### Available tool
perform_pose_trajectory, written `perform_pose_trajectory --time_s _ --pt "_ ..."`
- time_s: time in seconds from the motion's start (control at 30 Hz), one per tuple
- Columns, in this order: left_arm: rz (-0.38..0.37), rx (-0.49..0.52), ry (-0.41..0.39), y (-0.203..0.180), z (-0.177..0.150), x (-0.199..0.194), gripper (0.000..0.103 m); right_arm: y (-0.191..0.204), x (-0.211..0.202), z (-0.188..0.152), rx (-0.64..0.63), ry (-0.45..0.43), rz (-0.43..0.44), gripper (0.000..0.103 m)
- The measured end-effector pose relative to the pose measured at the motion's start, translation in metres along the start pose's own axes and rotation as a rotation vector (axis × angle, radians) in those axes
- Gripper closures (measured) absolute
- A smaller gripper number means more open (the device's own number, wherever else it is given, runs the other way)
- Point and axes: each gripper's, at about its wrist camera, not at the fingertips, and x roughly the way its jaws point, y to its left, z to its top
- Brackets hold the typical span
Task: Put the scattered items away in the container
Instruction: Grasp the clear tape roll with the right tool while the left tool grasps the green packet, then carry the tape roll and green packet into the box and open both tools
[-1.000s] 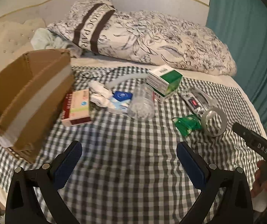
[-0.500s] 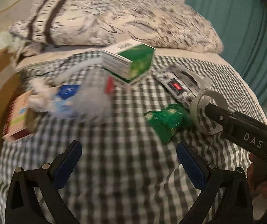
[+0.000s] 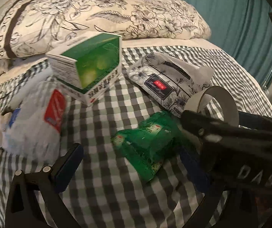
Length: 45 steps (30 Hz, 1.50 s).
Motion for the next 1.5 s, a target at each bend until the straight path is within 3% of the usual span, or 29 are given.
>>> perform_pose_trajectory --time_s 0.13,0.3,0.47,0.87,0.9,0.97,1.07,1.23,1.5 --pt "-0.041 -0.017 0.006 0.007 0.0 0.006 0.0 -0.006 0.015 0.001 0.026 0.042 -0.022 0.013" --pt "-0.071 -0.049 0.002 0.018 -0.003 0.003 0.0 -0.027 0.016 0.0 0.08 0.014 0.043 0.02" --pt "-0.066 -0.066 0.0 0.018 -0.001 0.003 0.0 -0.05 0.0 0.001 0.105 -0.049 0.006 0.02" --pt "-0.108 0.013 0.006 -0.011 0.022 0.027 0.0 -0.07 -0.004 -0.011 0.122 -0.022 -0.015 0.02" --pt "-0.114 0.027 0.007 -0.013 0.022 0.029 0.003 -0.069 -0.005 -0.01 0.119 -0.023 -0.015 0.02" --pt "-0.102 0.043 0.002 -0.014 0.023 0.031 0.041 -0.07 -0.007 -0.01 0.114 -0.021 -0.013 0.02" --pt "-0.106 0.021 -0.004 -0.007 0.026 0.029 0.061 -0.07 -0.01 -0.01 0.11 -0.022 -0.021 0.02" --pt "-0.117 -0.016 -0.012 0.005 0.019 0.017 0.065 -0.068 -0.02 -0.01 0.105 -0.033 -0.022 0.02" --pt "-0.06 -0.046 -0.013 0.012 0.003 -0.033 0.065 -0.042 -0.05 -0.016 0.049 -0.066 0.027 0.02"
